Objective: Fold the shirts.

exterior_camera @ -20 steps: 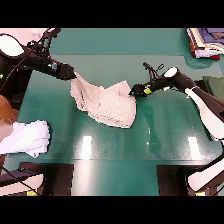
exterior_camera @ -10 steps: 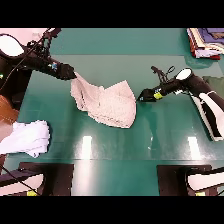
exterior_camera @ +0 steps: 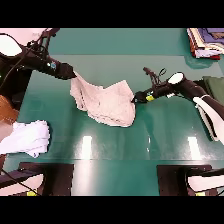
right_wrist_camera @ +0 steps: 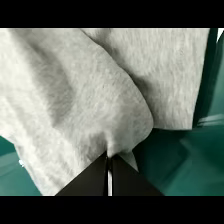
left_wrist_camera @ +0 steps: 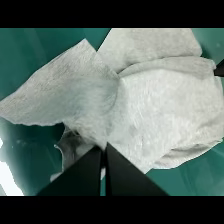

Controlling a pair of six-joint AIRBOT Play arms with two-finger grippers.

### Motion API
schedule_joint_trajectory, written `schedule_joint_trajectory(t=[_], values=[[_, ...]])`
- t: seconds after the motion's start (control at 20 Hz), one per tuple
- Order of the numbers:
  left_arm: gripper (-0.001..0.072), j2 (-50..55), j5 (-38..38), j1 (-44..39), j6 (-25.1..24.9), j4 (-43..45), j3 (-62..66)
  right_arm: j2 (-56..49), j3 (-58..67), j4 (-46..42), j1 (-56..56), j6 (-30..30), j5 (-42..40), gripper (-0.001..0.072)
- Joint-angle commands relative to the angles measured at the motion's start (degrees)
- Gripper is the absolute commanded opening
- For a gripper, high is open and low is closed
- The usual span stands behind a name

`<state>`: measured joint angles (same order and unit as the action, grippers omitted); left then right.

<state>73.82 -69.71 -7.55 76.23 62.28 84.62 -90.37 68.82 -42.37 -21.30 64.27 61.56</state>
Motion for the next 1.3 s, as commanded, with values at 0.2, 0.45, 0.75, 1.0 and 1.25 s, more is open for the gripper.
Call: schedule_joint_trajectory(t=[0.2, 0.45, 0.75, 1.0, 1.25], values=[[0.0022, -13.86, 2.78, -0.02, 1.79, -2.38, 10.32, 20.61, 8.68, 0.17, 7.58, -0.9, -0.04, 0.001], [0.0022, -22.34, 3.3, -0.02, 1.86, -7.28, 23.54, 33.75, 20.44, -5.49, 9.53, -0.11, 1.14, 0.0009], [0.0022, -23.04, 2.99, -0.02, 2.27, -5.4, 31.3, 40.7, 27.56, -18.91, 9.57, 9.25, 5.11, 0.001], [0.0022, -16.85, -1.6, -0.02, 3.3, -2.86, 18.58, 31.89, 27.5, -18.73, 9.51, 15.52, 16.63, 0.001], [0.0022, -3.89, -1.6, -0.02, 3.3, 8.74, 5.2, 13.81, 27.5, -25.35, 4.37, 15.58, 15.69, 0.0009]])
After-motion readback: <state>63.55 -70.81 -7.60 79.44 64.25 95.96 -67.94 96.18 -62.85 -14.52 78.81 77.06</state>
